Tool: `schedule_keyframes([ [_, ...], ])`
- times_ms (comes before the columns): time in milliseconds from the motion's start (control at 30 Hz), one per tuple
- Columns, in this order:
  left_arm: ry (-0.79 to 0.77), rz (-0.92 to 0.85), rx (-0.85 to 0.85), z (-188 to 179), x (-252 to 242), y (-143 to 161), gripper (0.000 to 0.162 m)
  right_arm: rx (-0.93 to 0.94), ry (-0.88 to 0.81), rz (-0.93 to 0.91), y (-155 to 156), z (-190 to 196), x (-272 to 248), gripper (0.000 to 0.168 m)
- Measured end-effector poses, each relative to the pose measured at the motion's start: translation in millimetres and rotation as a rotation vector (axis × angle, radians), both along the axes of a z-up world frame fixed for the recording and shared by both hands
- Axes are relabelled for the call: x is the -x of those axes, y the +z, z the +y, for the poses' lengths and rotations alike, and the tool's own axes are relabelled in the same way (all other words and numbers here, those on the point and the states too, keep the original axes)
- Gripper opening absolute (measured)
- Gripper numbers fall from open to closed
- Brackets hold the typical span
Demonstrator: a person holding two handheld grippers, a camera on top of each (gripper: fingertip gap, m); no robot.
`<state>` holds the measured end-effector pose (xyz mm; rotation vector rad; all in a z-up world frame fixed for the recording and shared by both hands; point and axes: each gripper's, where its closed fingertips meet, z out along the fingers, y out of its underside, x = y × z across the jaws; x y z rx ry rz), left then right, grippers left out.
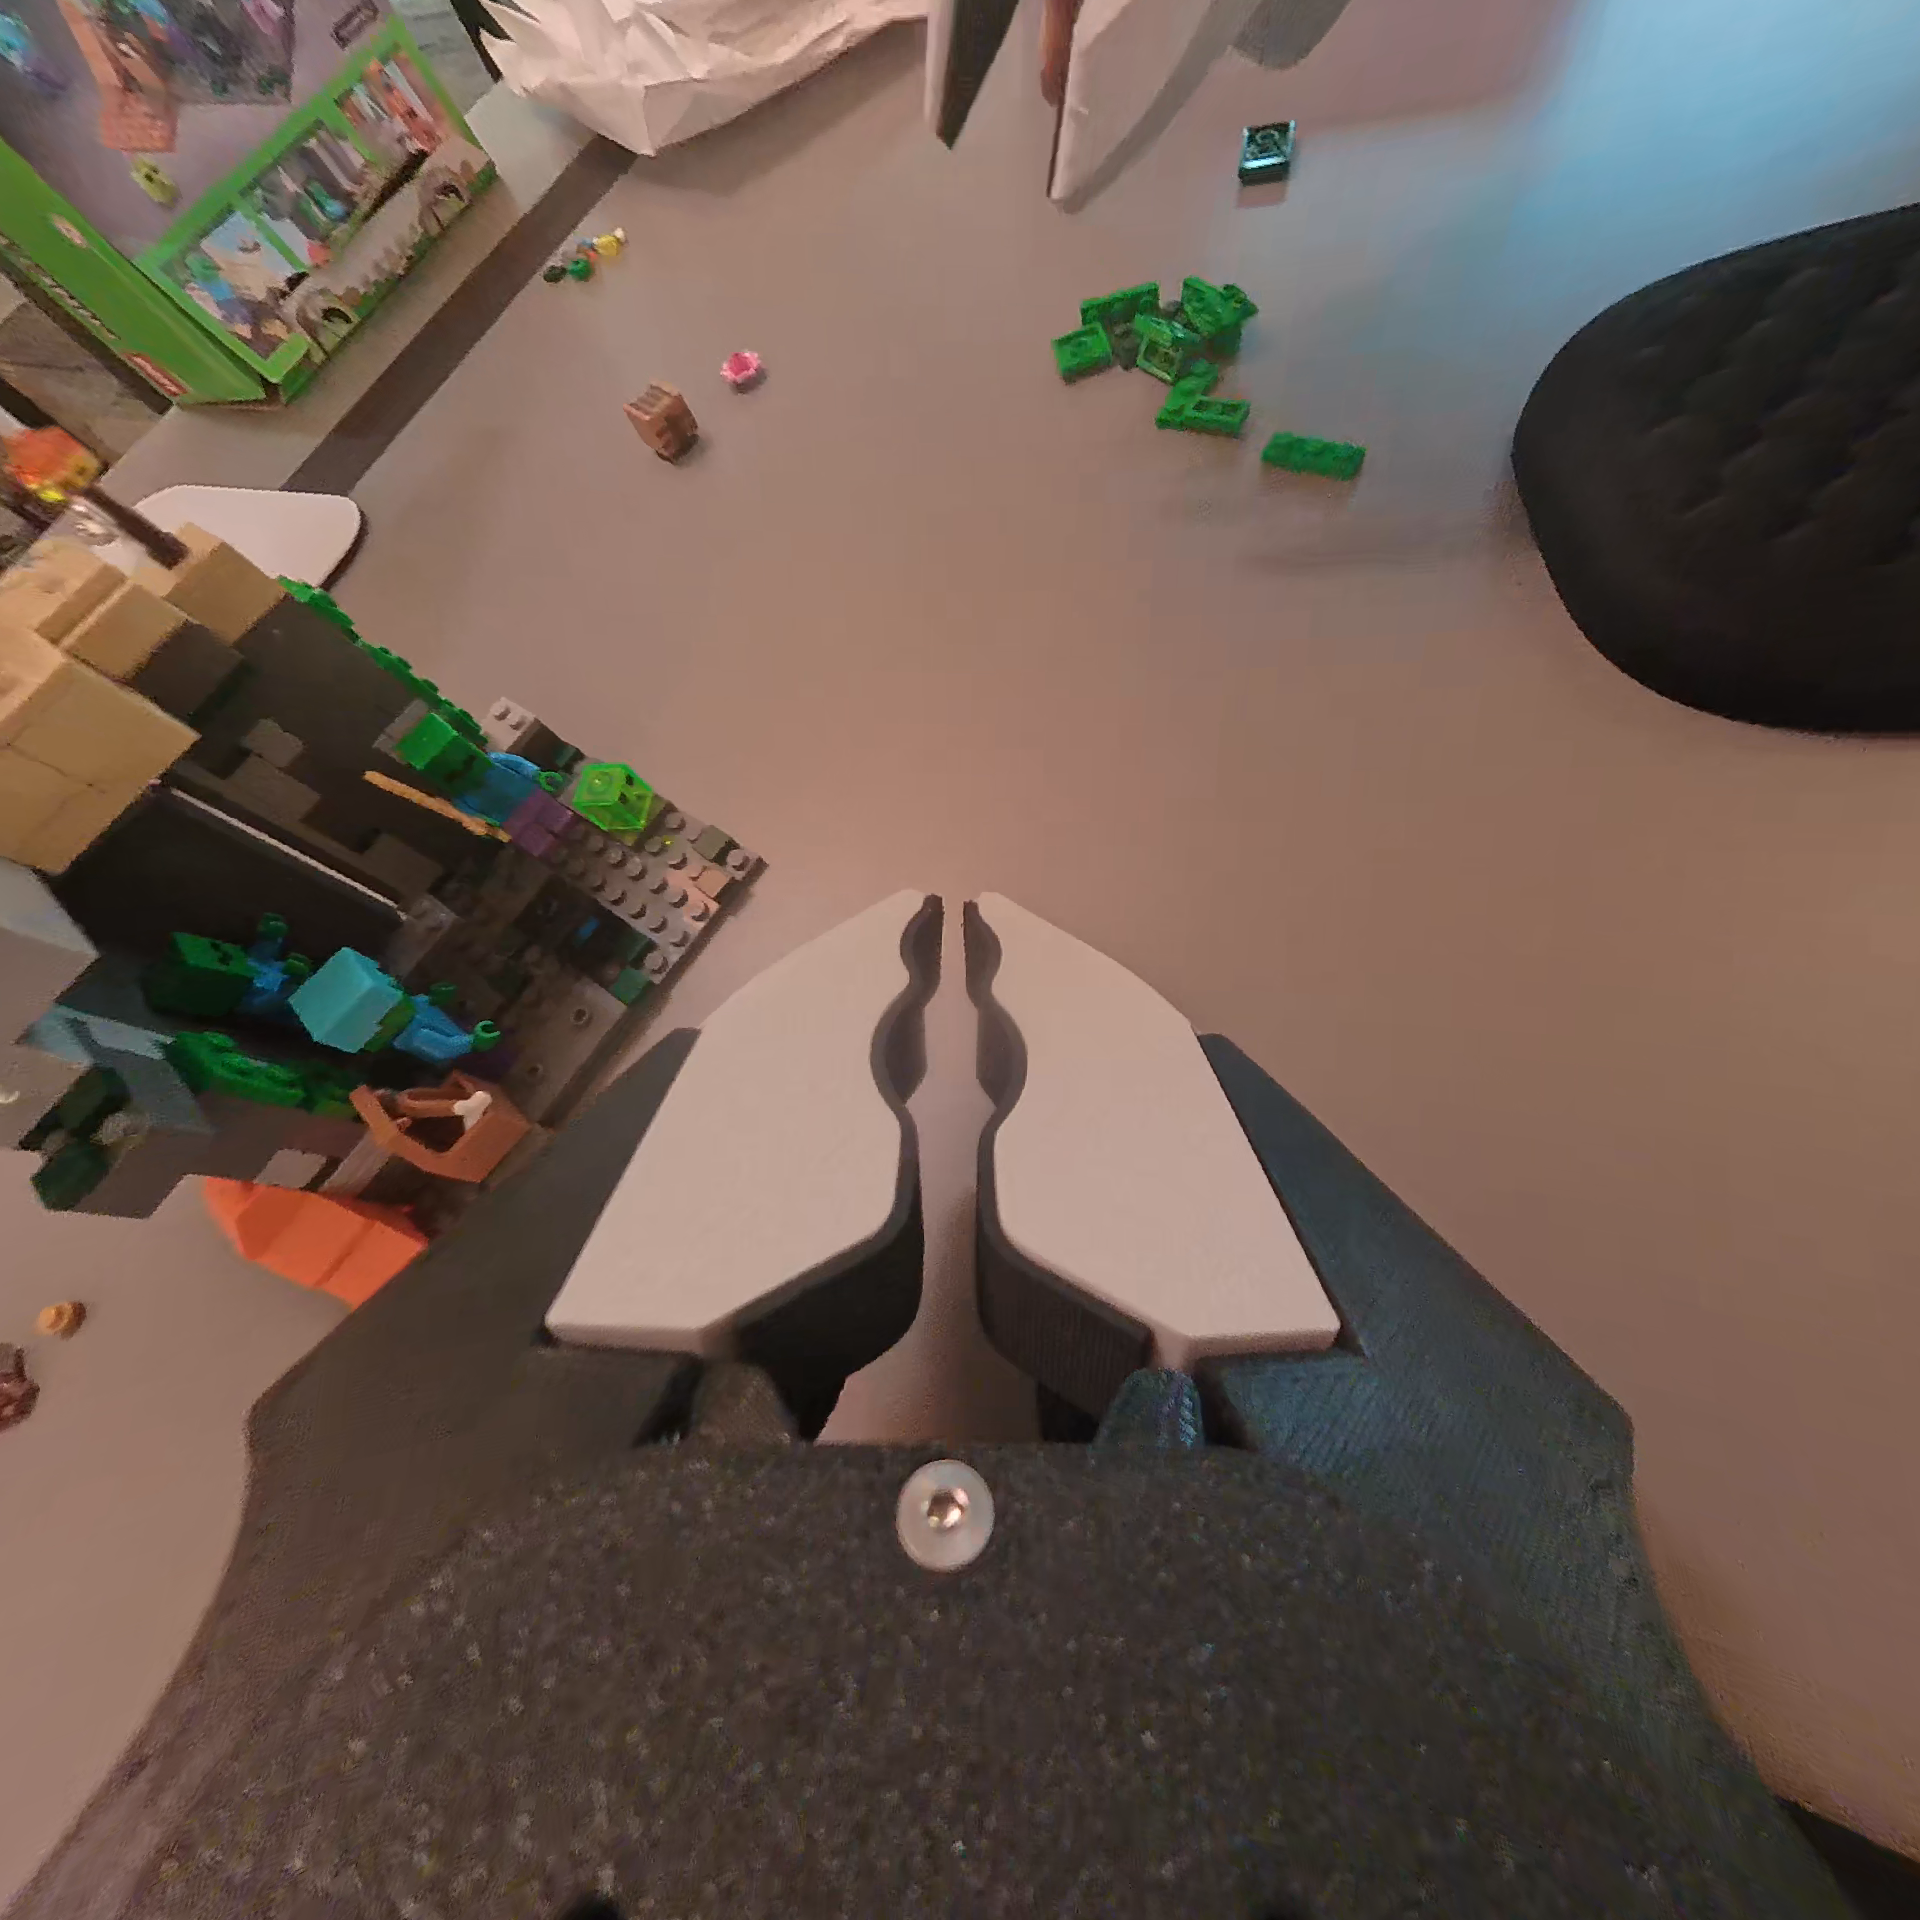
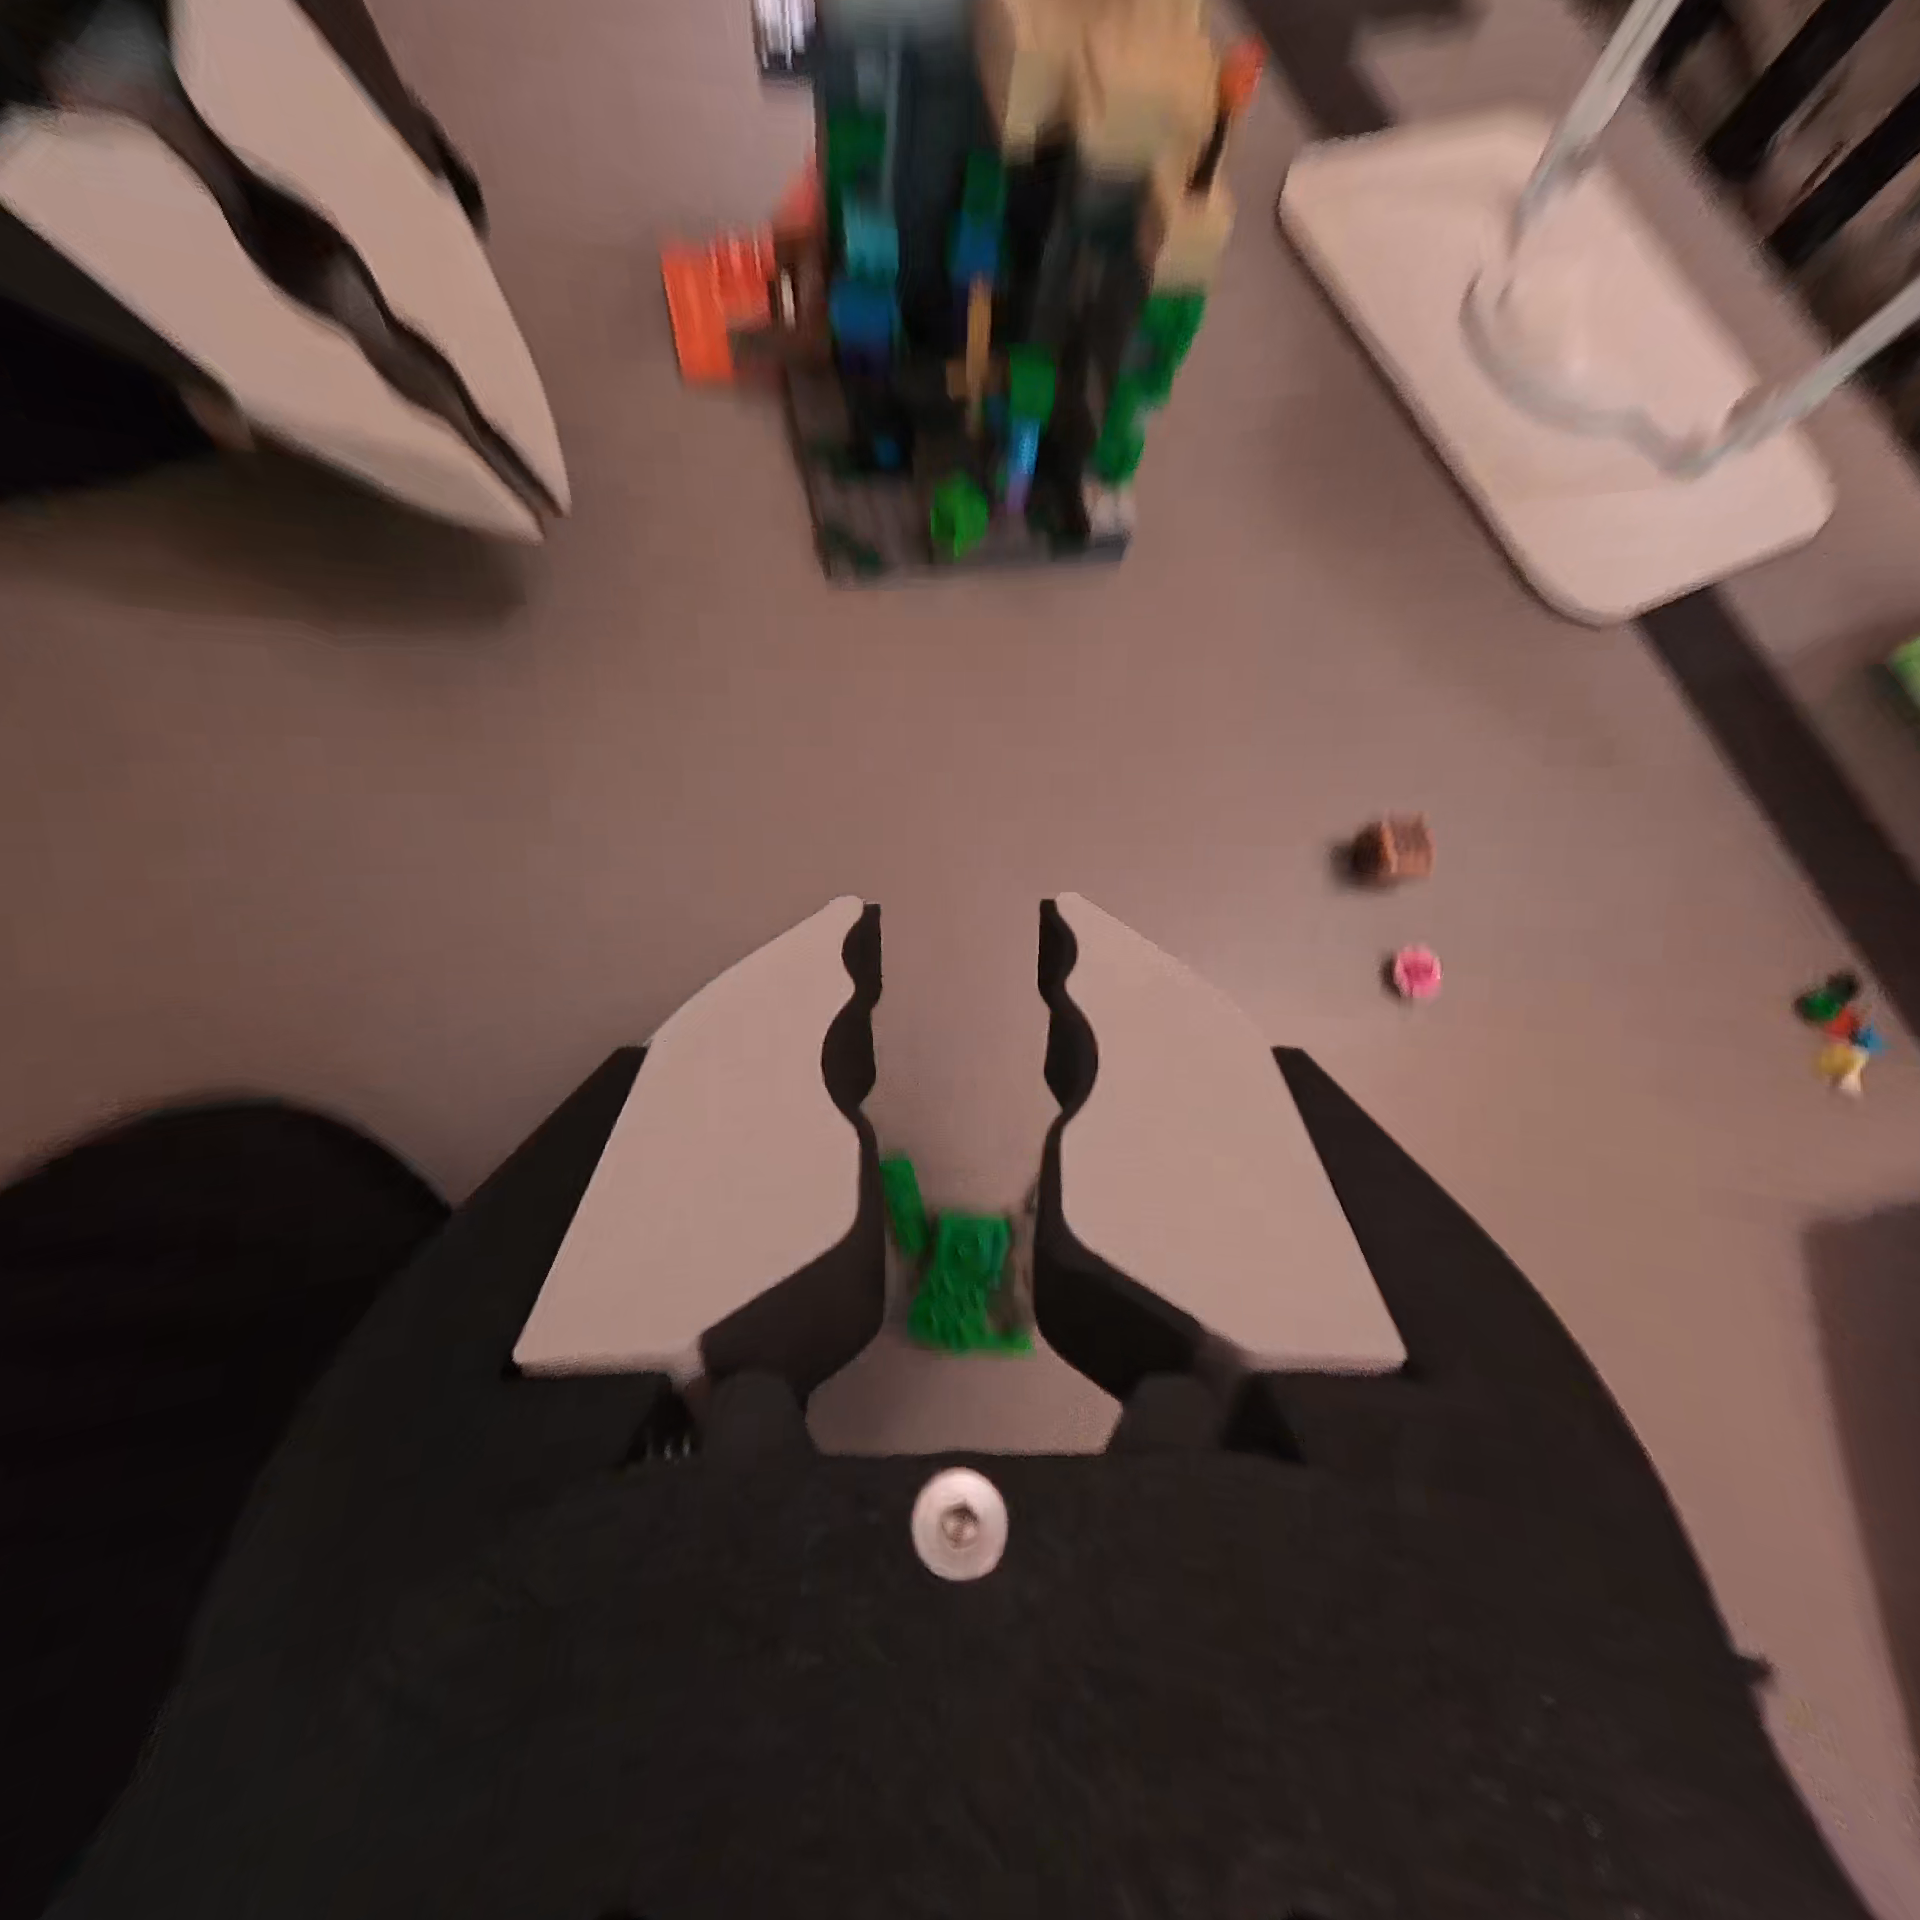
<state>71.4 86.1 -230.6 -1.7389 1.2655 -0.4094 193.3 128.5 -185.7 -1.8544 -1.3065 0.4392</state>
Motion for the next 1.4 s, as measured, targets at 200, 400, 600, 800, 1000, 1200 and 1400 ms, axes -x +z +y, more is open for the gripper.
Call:
schedule_keyframes([
  [200, 0.077, -0.109, -0.026, 10.3, 8.0, 20.1, 0.0, -0.149, -0.117, 0.366, 51.3, -6.1, 65.6, 0.032],
  [400, 0.27, -0.273, -0.107, 37.2, 41.5, 60.7, 0.0, -0.217, -0.197, 0.531, 62.0, -2.7, 88.9, 0.023],
  [600, 0.44, -0.434, -0.164, 78.8, 97.4, 109.5, 0.017, -0.195, -0.155, 0.523, 38.7, -9.9, 95.3, 0.0],
  [800, 0.404, -0.435, -0.087, 122.5, 112.8, 134.9, 0.033, -0.212, -0.06, 0.485, 30.3, -24.8, 107.7, 0.0],
  [1000, 0.341, -0.379, -0.136, 146.2, 102.1, 146.8, 0.026, -0.214, -0.027, 0.452, 25.5, -29.3, 106.4, 0.0],
  [1200, 0.308, -0.319, -0.07, 152.4, 95.5, 141.1, 0.015, -0.191, -0.029, 0.467, 26.7, -27.8, 102.1, 0.0],
  [1400, 0.309, -0.281, -0.062, 154.4, 96.7, 140.2, 0.012, -0.191, -0.026, 0.471, 28.2, -28.6, 100.7, 0.0],
])
